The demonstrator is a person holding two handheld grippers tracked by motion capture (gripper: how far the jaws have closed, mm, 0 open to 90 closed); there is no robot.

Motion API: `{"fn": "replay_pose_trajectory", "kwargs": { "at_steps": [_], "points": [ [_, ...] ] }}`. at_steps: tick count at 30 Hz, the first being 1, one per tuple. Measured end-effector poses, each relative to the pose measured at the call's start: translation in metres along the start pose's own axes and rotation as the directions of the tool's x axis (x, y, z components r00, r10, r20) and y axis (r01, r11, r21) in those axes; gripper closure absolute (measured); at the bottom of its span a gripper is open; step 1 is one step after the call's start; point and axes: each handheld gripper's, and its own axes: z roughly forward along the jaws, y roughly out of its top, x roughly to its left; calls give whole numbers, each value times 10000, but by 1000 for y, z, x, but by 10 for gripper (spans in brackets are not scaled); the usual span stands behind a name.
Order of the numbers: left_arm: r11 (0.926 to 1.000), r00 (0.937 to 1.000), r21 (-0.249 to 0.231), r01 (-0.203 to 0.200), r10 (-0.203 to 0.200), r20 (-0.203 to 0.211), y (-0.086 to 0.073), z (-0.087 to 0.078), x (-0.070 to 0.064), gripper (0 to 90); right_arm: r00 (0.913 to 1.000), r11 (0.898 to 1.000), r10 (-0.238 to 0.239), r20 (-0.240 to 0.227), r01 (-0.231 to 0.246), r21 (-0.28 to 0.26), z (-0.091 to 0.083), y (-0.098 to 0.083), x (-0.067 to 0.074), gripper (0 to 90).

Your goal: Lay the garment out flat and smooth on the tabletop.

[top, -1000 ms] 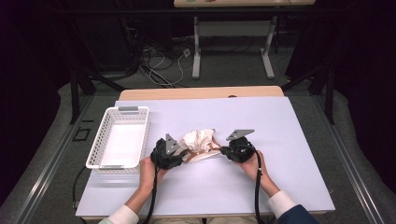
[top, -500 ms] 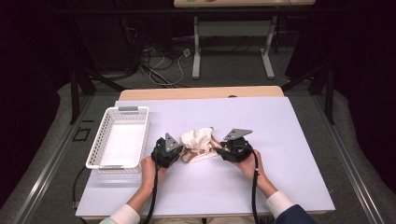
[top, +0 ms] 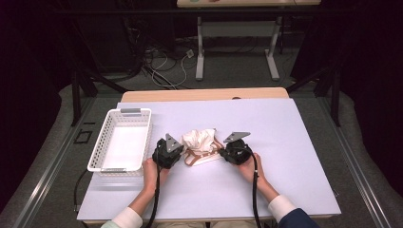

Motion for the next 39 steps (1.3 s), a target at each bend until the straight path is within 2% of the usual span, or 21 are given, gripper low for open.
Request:
{"fn": "replay_pose_trajectory", "kwargs": {
  "at_steps": [3,8,12,13,19,24,27,28,29,30,37,39],
  "points": [
    [10000,10000,-19,27,-27,4,0,-1,0,811,9999,9999,-111,38,111,-17,0,0,1,870],
    [10000,10000,-20,19,-19,-69,-1,-2,1,753,9998,9998,-179,-19,179,-72,-3,1,2,875],
    [9999,9997,-54,-89,88,-210,1,-4,0,651,9997,9997,-242,-33,242,-36,-8,1,0,875],
    [10000,9998,19,-94,95,-193,1,-5,0,617,9998,9996,-197,-7,196,-201,-9,1,0,875],
    [9997,9999,201,-120,122,-70,2,-8,-4,476,9999,9998,-121,8,121,-175,-19,-1,-6,876],
    [9986,9994,448,-290,281,208,3,-8,-9,406,9998,9997,-169,-95,168,-150,-25,-1,-7,876],
    [9971,9989,668,-367,346,323,2,-5,-12,381,9997,9997,-207,-134,205,-146,-27,-2,-7,875],
    [9966,9988,732,-389,365,333,2,-4,-12,377,9999,9999,-74,-93,73,-81,-29,-2,-6,876],
    [9961,9988,807,-365,336,365,1,-4,-12,377,9997,9997,-215,-119,214,-136,-29,-2,-7,876],
    [9948,9982,876,-521,492,346,1,-3,-11,377,9998,9999,-152,-152,151,-76,-30,-2,-7,875],
    [9948,9998,1009,-139,122,174,-1,-2,-10,377,9998,10000,-78,-166,79,50,-34,-5,-12,873],
    [9954,9996,957,-95,68,280,-1,-3,-9,391,9998,10000,-64,-172,64,-43,-34,-6,-13,862]
  ]
}}
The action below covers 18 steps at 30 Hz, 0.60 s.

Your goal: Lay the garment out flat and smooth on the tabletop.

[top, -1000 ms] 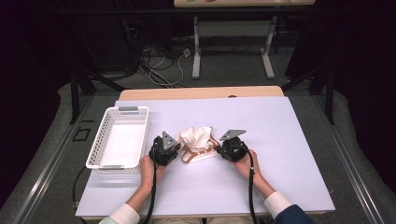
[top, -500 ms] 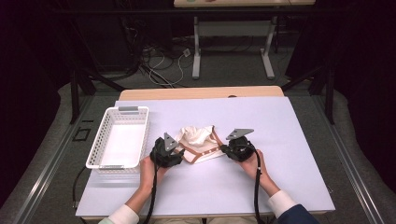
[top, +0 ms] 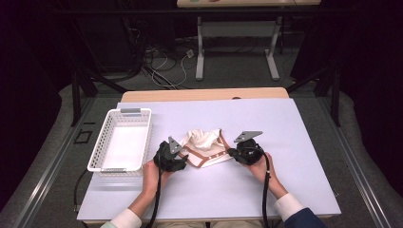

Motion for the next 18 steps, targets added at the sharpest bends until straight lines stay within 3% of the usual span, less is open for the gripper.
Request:
{"fn": "replay_pose_trajectory", "kwargs": {
  "at_steps": [4,8,10,14,18],
  "points": [
    [9999,9986,-85,-143,147,512,2,-7,-9,397,10000,9999,-56,-16,56,-122,2,0,1,756],
    [9999,9932,-14,-122,123,1160,2,-8,-17,379,9999,10000,9,-104,-9,-12,6,-1,1,641],
    [9999,9906,7,-164,161,1359,3,-7,-20,369,9999,9999,63,-92,-62,121,8,-2,0,637],
    [9999,9789,78,-66,49,2041,3,-4,-23,360,9999,9996,126,-88,-123,265,12,-3,0,616],
    [9996,9722,78,-282,256,2328,3,-1,-28,389,9999,9994,144,-88,-141,313,15,-4,0,651]
  ]
}}
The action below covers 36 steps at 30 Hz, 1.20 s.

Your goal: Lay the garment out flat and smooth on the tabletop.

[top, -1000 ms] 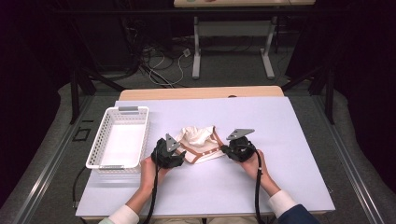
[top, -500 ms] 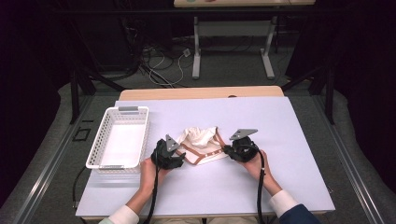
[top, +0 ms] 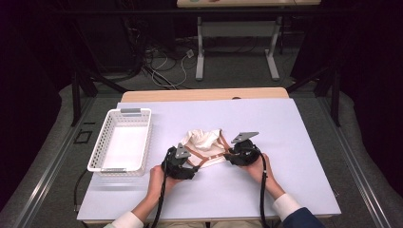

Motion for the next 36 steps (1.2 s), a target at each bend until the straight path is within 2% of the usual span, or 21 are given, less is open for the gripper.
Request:
{"fn": "replay_pose_trajectory", "kwargs": {
  "at_steps": [3,5,8,10,13,15,18,19,21,22,25,28,29,30,36],
  "points": [
    [9999,9998,-2,-160,160,138,0,5,-3,439,10000,9998,4,-87,-2,199,0,-1,-1,694],
    [9997,9994,21,-230,230,275,0,9,-3,482,10000,10000,61,-65,-61,69,1,-1,-1,739],
    [9998,9984,-203,-77,88,550,-1,10,0,603,9996,9997,200,-209,-197,148,0,-2,-2,819],
    [9995,9977,-321,23,-1,674,-1,11,1,714,9996,9998,212,-207,-213,-41,1,-2,-2,858],
    [9984,9943,-424,387,-342,1008,-3,12,4,835,9996,9999,155,-229,-153,77,1,-2,-1,870],
    [9982,9939,-443,401,-353,1043,-3,12,3,879,9996,9999,100,-250,-96,128,-1,-1,1,874],
    [9988,9937,-383,305,-262,1087,-3,10,3,885,9993,9997,141,-354,-134,192,-5,0,4,876],
    [9986,9932,-396,345,-298,1126,-4,10,3,885,9992,9999,-40,-401,46,128,-6,0,4,877],
    [9985,9925,-362,401,-356,1172,-4,9,3,885,9986,10000,-89,-515,88,-30,-8,0,6,877],
    [9991,9929,-342,267,-225,1170,-5,8,4,885,9986,9998,-116,-517,123,128,-10,1,7,877],
    [9989,9915,-337,329,-284,1267,-6,5,4,885,9981,9998,-145,-607,153,123,-13,0,9,876],
    [9997,9915,-203,119,-91,1299,-7,2,3,885,9974,9999,-128,-712,128,6,-15,-1,12,876],
    [9996,9909,-226,143,-112,1338,-9,0,2,885,9970,9995,-120,-760,142,282,-17,-1,12,876],
    [9999,9908,-165,45,-22,1356,-10,-3,3,885,9969,9997,-103,-775,121,229,-17,-2,14,876],
    [10000,9876,46,-55,47,1572,-16,-13,1,884,9922,9970,-100,-1246,194,743,-21,-6,26,874]
  ]
}}
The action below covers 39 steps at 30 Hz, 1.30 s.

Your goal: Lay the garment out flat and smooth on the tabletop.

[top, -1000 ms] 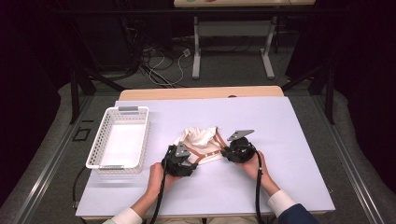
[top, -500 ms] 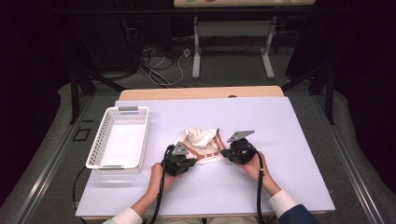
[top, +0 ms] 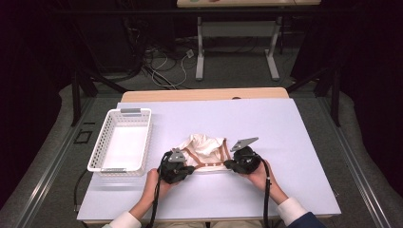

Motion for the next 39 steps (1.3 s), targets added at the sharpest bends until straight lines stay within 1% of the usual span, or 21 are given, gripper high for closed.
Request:
{"fn": "replay_pose_trajectory", "kwargs": {
  "at_steps": [2,4,5,6,7,8,10,13,16,17,18,19,20,22,24,26,31,33,35,37,39],
  "points": [
    [9992,9992,240,-317,322,-227,1,1,0,860,9999,9999,-95,-64,96,142,-1,-2,3,844],
    [9996,9995,190,-206,211,-251,1,1,3,706,9997,10000,-9,-248,7,-67,-3,-3,3,674],
    [9998,9995,178,45,-40,-320,2,1,5,639,9996,9996,-138,-245,132,-246,-3,-3,1,630],
    [9998,9992,195,49,-41,-405,2,1,6,527,9999,9990,-117,-81,114,-436,-4,-2,0,559],
    [9999,9992,120,118,-113,-382,2,1,7,476,9999,9980,-105,59,108,-616,-5,-1,-1,546],
    [9998,9990,36,195,-194,-391,2,1,7,447,9998,9973,-159,151,170,-711,-6,0,-2,531],
    [9998,9991,2,222,-221,-349,3,2,5,370,9975,9942,-314,636,377,-1003,-7,2,-3,488],
    [10000,9996,-28,-7,6,-283,4,7,0,356,9949,9920,-411,917,516,-1154,-4,5,-5,428],
    [9996,9993,16,-283,283,-226,6,12,-2,416,9887,9871,-698,1324,876,-1341,2,12,-7,418],
    [9993,9991,4,-362,362,-228,6,13,-2,436,9864,9859,-671,1501,887,-1417,3,14,-6,415],
    [9994,9991,-25,-333,332,-249,7,14,-3,449,9859,9848,-685,1525,913,-1477,4,16,-7,415],
    [9994,9984,-16,-337,336,-463,7,14,-5,468,9860,9844,-660,1532,894,-1514,6,19,-7,411],
    [9990,9975,27,-441,442,-543,8,14,-4,483,9840,9851,-672,1652,918,-1456,9,22,-6,395],
    [9992,9970,41,-388,389,-670,8,15,-6,507,9833,9859,-721,1672,956,-1374,13,25,-5,386],
    [9991,9964,56,-424,427,-735,9,15,-6,519,9798,9851,-827,1820,1080,-1339,17,26,-5,384],
    [9995,9969,-15,-322,320,-720,9,16,-6,535,9784,9855,-860,1879,1112,-1280,19,27,-5,393],
    [9985,9949,47,-543,546,-844,11,18,-8,601,9733,9845,-834,2141,1137,-1336,21,30,-6,442],
    [9981,9950,8,-622,620,-783,11,19,-9,645,9729,9847,-847,2150,1147,-1311,24,31,-6,479],
    [9980,9958,-63,-622,616,-684,11,19,-8,683,9721,9854,-921,2159,1202,-1209,26,32,-6,552],
    [9983,9970,-121,-575,567,-531,11,19,-8,739,9738,9850,-957,2061,1225,-1214,29,32,-6,666],
    [9965,9958,-80,-833,829,-395,11,19,-8,800,9737,9850,-962,2064,1230,-1211,31,33,-6,763]
  ]
}}
